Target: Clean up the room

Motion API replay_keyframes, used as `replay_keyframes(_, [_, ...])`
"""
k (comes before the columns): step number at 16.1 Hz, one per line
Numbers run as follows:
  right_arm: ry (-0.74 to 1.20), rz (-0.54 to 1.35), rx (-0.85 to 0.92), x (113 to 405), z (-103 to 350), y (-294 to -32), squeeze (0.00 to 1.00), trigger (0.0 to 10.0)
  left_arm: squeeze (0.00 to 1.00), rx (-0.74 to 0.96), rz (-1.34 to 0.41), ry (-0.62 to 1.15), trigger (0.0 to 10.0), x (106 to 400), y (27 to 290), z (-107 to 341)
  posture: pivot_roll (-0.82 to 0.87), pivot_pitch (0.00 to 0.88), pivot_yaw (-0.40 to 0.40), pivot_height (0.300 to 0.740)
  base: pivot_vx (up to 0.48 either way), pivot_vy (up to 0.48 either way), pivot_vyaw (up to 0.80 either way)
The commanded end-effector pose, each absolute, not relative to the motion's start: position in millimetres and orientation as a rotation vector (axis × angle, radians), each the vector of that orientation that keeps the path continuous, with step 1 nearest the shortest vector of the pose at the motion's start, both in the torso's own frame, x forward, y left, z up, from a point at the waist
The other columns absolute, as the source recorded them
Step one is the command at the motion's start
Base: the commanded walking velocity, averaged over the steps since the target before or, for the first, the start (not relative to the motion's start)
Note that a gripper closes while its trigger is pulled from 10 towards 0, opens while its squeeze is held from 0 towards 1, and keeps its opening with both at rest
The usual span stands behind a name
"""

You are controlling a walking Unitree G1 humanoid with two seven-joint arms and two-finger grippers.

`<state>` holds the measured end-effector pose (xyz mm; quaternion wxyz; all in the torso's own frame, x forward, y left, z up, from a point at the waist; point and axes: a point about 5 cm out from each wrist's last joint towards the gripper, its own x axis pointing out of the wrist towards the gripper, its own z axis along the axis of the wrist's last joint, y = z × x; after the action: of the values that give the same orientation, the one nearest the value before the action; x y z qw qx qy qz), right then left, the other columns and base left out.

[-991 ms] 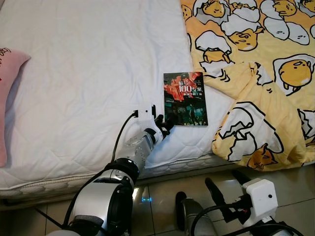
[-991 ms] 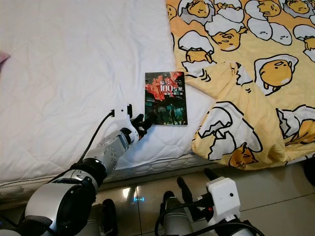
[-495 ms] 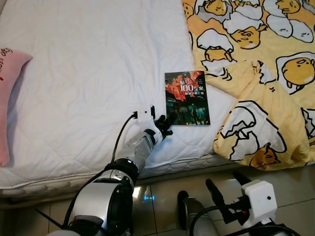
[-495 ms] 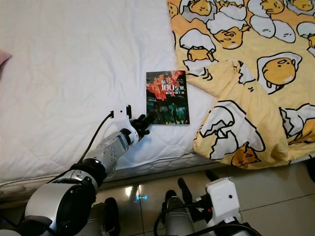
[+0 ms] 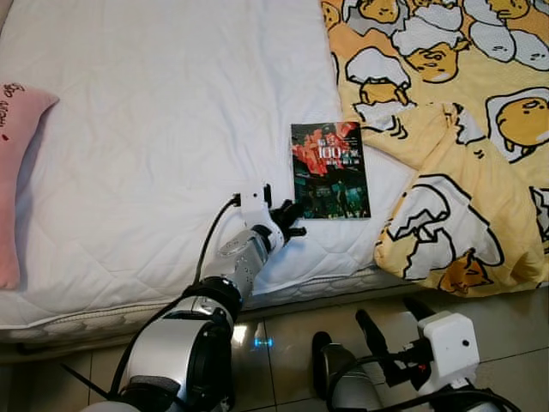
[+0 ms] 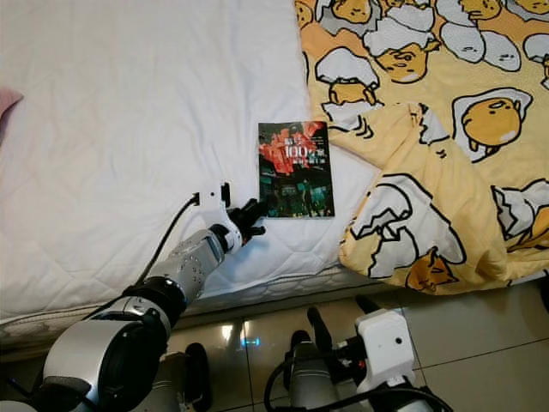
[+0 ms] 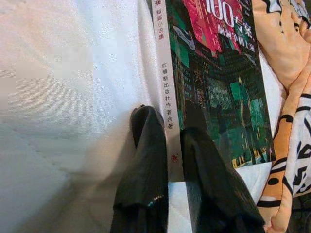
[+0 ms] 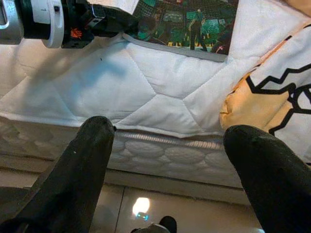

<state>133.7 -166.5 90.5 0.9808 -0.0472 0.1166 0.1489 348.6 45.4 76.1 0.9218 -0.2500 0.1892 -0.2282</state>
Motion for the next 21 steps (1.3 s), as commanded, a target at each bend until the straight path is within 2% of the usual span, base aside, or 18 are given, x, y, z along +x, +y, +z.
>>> replay_keyframes(1, [0.246, 0.285, -0.109, 132, 89, -169, 0.00, 10.0, 0.00, -0.606, -0.632, 0.474, 0.0, 321, -21, 73, -0.37, 0.331, -0.006, 0.736, 0.000, 0.000, 0.00])
replay_keyframes(5, [0.227, 0.271, -0.120, 141, 89, -171, 0.00, 10.0, 0.00, -0.650, -0.615, 0.425, 0.0, 330, -13, 81, -0.37, 0.313, 0.004, 0.736, 0.000, 0.000, 0.00])
replay_keyframes(7, [0.202, 0.245, -0.141, 155, 89, -175, 0.00, 10.0, 0.00, -0.665, -0.580, 0.365, 0.0, 342, 4, 90, -0.35, 0.271, 0.023, 0.736, 0.000, 0.000, 0.00])
replay_keyframes(8, [0.122, 0.151, -0.143, 183, 96, -187, 0.00, 10.0, 0.00, -0.582, -0.582, 0.257, 0.0, 352, 24, 101, -0.31, 0.168, 0.054, 0.736, 0.000, 0.000, 0.00])
replay_keyframes(10, [0.011, 0.101, -0.124, 214, 113, -189, 0.00, 10.0, 0.00, -0.490, -0.610, 0.088, 0.0, 357, 47, 125, -0.27, 0.079, 0.073, 0.736, 0.000, 0.000, 0.00])
replay_keyframes(11, [-0.015, 0.096, -0.120, 222, 116, -188, 0.00, 10.0, 0.00, -0.492, -0.600, 0.057, 0.0, 358, 56, 131, -0.27, 0.079, 0.073, 0.736, 0.000, 0.000, 0.00])
replay_keyframes(12, [-0.055, 0.086, -0.114, 237, 121, -187, 0.00, 10.0, 0.00, -0.448, -0.524, -0.017, 0.0, 361, 81, 144, -0.24, 0.021, 0.088, 0.736, 0.000, 0.000, 0.00])
replay_keyframes(15, [-0.077, 0.077, -0.105, 255, 120, -187, 0.00, 10.0, 0.00, -0.261, -0.438, -0.108, 0.0, 359, 113, 157, -0.19, 0.000, 0.087, 0.736, 0.000, 0.000, 0.00])
replay_keyframes(16, [-0.091, 0.074, -0.098, 261, 121, -185, 0.00, 10.0, 0.00, -0.135, -0.381, -0.136, 0.0, 350, 129, 156, -0.17, 0.000, 0.086, 0.736, 0.000, 0.000, 0.00])
replay_keyframes(18, [-0.111, 0.080, -0.089, 266, 125, -183, 0.00, 10.0, 0.00, -0.075, -0.337, -0.108, 0.0, 331, 143, 147, -0.15, 0.000, 0.068, 0.736, 0.000, 0.000, 0.00])
replay_keyframes(21, [-0.076, 0.122, -0.099, 266, 112, -180, 0.00, 10.0, 0.00, -0.165, -0.505, 0.022, 0.0, 317, 103, 123, -0.15, 0.000, 0.048, 0.736, 0.000, 0.000, 0.00])
